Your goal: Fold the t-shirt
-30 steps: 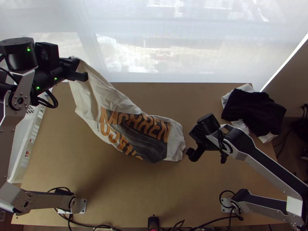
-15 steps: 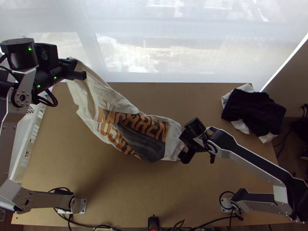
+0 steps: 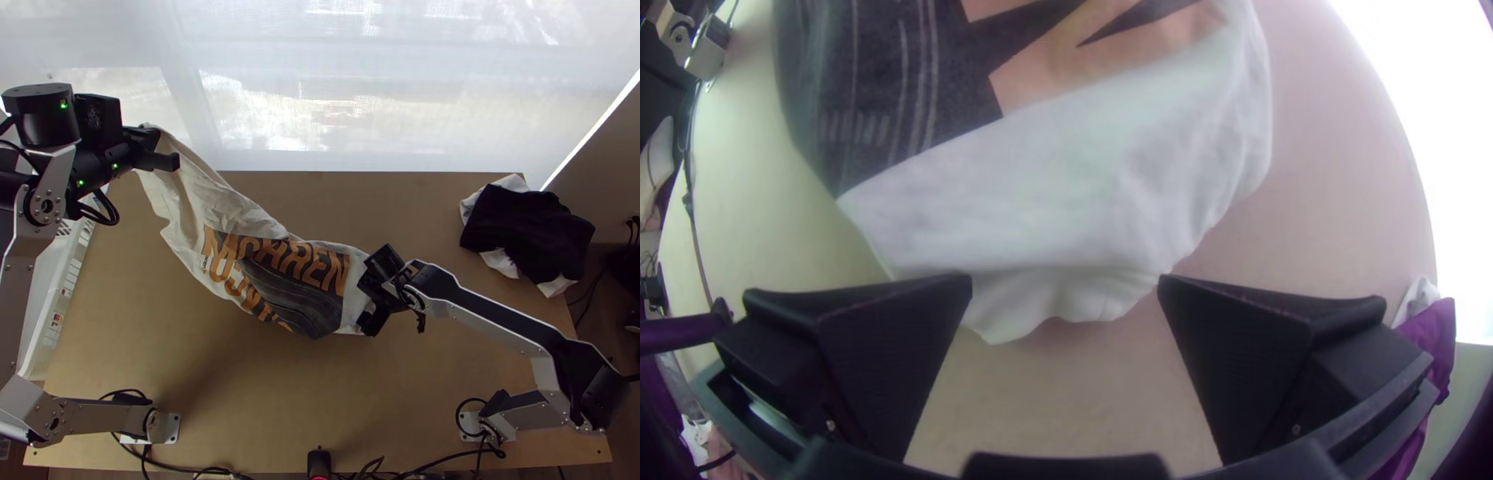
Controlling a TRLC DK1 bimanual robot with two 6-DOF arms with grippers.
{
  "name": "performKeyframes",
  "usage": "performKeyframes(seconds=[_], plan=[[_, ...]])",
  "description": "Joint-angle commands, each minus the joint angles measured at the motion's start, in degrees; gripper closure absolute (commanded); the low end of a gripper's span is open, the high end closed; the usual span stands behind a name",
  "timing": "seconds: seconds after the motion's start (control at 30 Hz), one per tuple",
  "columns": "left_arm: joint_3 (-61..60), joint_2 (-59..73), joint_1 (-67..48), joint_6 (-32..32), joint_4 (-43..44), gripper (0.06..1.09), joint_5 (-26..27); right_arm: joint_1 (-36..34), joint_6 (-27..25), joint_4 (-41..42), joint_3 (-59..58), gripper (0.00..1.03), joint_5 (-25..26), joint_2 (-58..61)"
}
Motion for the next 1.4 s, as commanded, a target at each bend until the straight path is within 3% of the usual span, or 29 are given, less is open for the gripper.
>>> performKeyframes(seconds=[0.0, 0.1, 0.47, 0.7, 1.2, 1.37], plan=[[-0.4, -0.1, -0.3, 0.3, 0.0, 1.05, 0.1, -0.5, 0.0, 2.1, 0.8, 0.05, 0.0, 4.7], [-0.5, -0.2, -0.3, 0.4, 0.0, 1.05, 0.1, -0.4, -0.1, 2.4, 1.6, 0.18, -1.0, 6.2], [-2.5, -1.5, -0.3, 0.6, 0.2, 1.05, 0.1, -5.1, -0.7, 3.7, 2.1, 1.00, -6.1, 5.3], [-3.4, -2.6, -0.3, 0.7, 0.6, 1.05, 0.1, -9.3, -0.8, 2.8, 4.5, 1.00, -6.3, 0.1], [-1.2, -4.9, -0.3, 1.2, 3.8, 1.05, -0.1, -16.0, -1.2, -3.6, 23.7, 1.00, -6.5, -10.8], [0.6, -7.1, -0.4, 3.9, 10.3, 1.05, -5.0, -17.9, -2.4, -3.5, 30.3, 1.00, -4.2, -13.4]])
